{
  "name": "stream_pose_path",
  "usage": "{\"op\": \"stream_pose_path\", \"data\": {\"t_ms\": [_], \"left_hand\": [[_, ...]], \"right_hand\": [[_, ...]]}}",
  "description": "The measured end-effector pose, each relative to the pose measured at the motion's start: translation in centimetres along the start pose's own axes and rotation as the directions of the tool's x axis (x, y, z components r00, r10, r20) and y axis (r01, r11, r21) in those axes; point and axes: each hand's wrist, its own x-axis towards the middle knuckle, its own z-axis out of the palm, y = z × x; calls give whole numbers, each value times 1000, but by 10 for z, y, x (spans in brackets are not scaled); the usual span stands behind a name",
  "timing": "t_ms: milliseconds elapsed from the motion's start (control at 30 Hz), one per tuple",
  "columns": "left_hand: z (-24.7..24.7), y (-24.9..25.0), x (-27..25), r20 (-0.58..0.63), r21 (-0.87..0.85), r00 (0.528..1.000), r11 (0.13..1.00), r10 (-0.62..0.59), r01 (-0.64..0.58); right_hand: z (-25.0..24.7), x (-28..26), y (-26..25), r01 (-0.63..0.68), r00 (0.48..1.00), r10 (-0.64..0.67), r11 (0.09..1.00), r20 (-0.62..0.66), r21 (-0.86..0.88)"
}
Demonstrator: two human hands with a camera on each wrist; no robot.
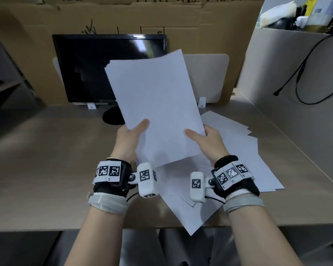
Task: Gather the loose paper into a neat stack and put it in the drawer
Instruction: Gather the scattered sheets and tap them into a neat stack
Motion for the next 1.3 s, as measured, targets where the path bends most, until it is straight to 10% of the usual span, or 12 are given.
{"op": "stream_pose_path", "data": {"t_ms": [433, 900, 1067, 1300], "left_hand": [[54, -20, 10, 215, 245, 936, 943, -278, 224], [53, -52, 47, -79, 526, 945, 792, -316, 309], [64, -51, 50, -39, 503, 937, 804, -346, 318], [41, -63, 59, -196, 569, 931, 738, -308, 363]], "right_hand": [[-48, 8, 25, -190, 945, 215, 974, -247, 121], [-63, 34, 63, -308, 831, 354, 935, -429, 175], [-66, 39, 78, -413, 847, 304, 893, -437, -179], [-68, 48, 91, -390, 850, 309, 913, -426, -116]]}}
